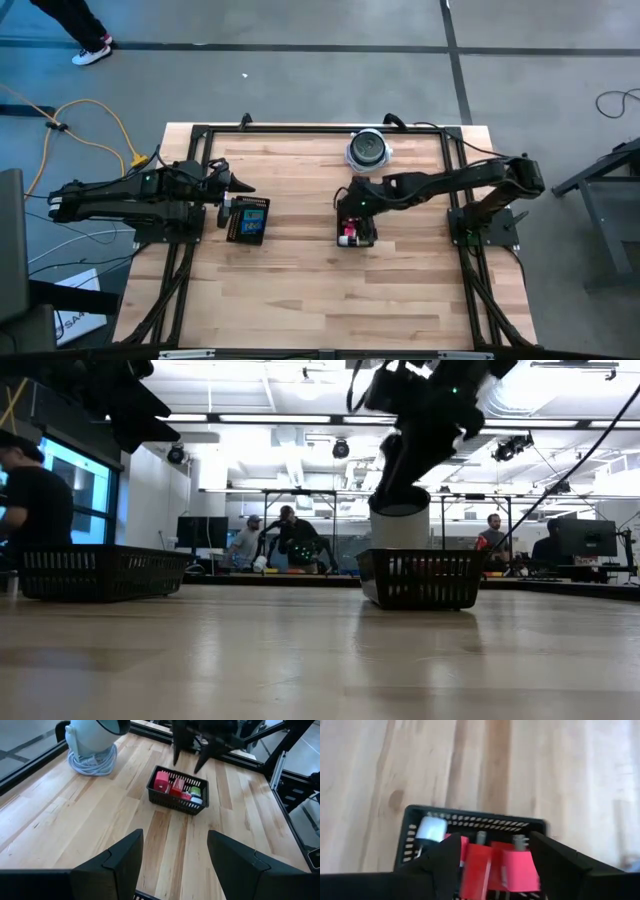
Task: Pick & Place Office items
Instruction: Return to Home Position
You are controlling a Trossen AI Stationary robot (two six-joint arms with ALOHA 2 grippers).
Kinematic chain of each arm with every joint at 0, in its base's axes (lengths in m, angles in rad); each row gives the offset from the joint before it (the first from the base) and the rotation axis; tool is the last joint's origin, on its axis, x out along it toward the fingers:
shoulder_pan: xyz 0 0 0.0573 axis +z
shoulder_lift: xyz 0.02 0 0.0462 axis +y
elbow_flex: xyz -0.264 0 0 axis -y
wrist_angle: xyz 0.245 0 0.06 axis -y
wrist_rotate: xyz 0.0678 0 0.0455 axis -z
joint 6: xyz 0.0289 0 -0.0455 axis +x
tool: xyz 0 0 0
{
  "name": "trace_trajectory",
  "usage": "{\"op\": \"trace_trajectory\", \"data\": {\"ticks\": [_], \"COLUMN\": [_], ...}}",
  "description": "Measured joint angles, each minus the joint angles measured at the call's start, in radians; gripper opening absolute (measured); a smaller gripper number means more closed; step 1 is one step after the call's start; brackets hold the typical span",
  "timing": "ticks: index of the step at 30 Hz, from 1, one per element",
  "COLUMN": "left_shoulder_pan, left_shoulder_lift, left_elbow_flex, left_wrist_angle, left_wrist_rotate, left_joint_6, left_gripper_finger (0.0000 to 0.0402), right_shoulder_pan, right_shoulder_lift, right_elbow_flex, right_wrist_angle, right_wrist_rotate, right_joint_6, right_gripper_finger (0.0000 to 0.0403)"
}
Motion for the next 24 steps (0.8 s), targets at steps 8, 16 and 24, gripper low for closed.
{"op": "trace_trajectory", "data": {"ticks": [8,16,24], "left_shoulder_pan": [0.000,0.000,0.000], "left_shoulder_lift": [0.000,0.000,0.000], "left_elbow_flex": [0.000,0.000,0.000], "left_wrist_angle": [0.000,0.000,0.000], "left_wrist_rotate": [0.000,0.000,0.000], "left_joint_6": [0.000,0.000,0.000], "left_gripper_finger": [0.0216,0.0216,0.0216], "right_shoulder_pan": [-0.002,-0.002,0.006], "right_shoulder_lift": [-0.133,-0.226,-0.313], "right_elbow_flex": [0.001,0.000,0.000], "right_wrist_angle": [-0.040,-0.118,-0.127], "right_wrist_rotate": [0.111,0.141,0.139], "right_joint_6": [0.060,0.124,0.124], "right_gripper_finger": [0.0223,0.0223,0.0223]}}
